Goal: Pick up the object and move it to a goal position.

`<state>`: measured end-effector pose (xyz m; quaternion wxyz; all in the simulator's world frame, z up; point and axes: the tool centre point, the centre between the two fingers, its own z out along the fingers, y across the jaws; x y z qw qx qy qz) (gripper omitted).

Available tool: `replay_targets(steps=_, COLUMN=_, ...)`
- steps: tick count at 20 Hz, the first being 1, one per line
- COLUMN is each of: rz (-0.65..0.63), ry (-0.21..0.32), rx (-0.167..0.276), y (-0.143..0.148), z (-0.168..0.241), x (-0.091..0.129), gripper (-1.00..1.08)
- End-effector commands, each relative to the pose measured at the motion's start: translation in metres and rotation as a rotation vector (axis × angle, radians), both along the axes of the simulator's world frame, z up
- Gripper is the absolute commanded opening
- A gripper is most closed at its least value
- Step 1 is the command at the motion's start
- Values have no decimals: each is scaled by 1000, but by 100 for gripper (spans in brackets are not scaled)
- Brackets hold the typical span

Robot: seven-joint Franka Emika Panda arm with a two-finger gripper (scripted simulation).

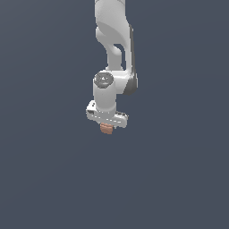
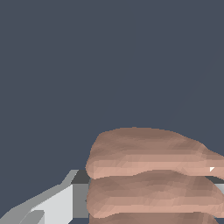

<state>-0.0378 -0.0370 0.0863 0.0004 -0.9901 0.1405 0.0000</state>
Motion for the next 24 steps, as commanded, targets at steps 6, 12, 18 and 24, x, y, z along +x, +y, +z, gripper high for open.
replay_targets(steps=6, rz=-1, ry=-1, rx=1, y=-60, z=47, x=-45, gripper=-100)
replay_targets(steps=12, rz=-1, ry=-1, rx=3, y=-106, z=84, x=-77, gripper=-100)
replay_targets(steps=18, rz=-1, ry=0, rx=2, y=-142, z=112, x=-101, gripper=-100)
replay_targets(steps=24, rz=-1, ry=0, rx=1, y=-161, z=127, x=-113, gripper=-100)
